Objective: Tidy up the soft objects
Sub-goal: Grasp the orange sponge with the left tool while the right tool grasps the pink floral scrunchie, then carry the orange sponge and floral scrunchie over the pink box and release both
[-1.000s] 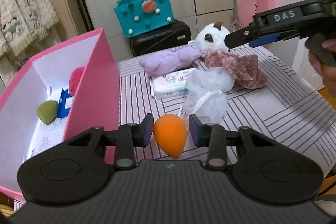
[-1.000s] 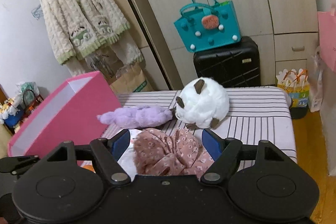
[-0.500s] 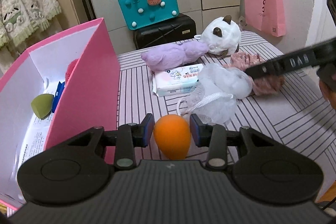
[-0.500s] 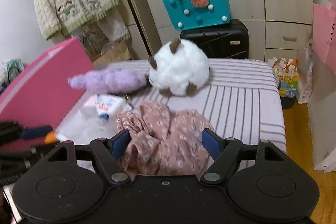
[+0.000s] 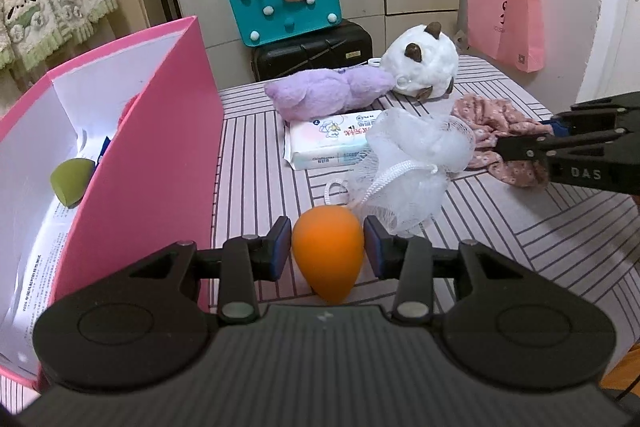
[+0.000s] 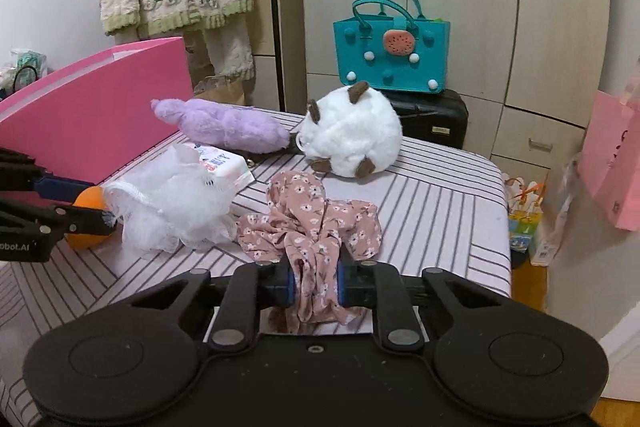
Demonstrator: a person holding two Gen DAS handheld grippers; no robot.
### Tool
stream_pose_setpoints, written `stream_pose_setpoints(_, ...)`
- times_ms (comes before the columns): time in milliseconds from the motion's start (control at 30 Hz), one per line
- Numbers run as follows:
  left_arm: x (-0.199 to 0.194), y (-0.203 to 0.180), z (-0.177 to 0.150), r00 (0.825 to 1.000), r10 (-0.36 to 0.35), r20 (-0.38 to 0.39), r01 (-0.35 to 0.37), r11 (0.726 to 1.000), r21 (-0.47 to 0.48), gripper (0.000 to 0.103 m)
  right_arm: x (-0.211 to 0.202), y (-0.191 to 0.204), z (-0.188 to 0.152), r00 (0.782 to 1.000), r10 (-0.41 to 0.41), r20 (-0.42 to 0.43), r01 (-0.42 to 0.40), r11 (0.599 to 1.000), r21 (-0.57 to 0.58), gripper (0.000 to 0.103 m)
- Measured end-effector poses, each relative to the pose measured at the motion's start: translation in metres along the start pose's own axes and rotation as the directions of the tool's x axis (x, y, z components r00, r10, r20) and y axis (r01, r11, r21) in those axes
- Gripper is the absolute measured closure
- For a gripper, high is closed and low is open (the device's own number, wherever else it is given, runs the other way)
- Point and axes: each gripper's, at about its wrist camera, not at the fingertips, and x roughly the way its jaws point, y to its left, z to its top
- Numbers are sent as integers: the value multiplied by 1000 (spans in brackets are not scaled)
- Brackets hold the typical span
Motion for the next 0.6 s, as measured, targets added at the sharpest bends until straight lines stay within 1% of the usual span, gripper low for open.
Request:
stream_pose_setpoints(167,3,-1,-2,1000,-7,-3,7,1000,-9,63,-8,-1,-9,1000,-6,-6,6,999,40,82)
stream_pose_setpoints(300,8,0,-4,1000,15,-24,-15,1000,-19,65,-17,-2,-16,1000,1,-7,0,997,78,82)
stream_pose_setpoints(433,6,0,-7,1000,17,-21,-17,1000,-25,66,-24,5,-22,1000,-1,-9,1,997,72,82)
stream_pose_setpoints(600,-5,-3,-8,1000,20,0,-20,1000,-4,67,-34,17,-26,1000,23,-21,-22,998,53,82)
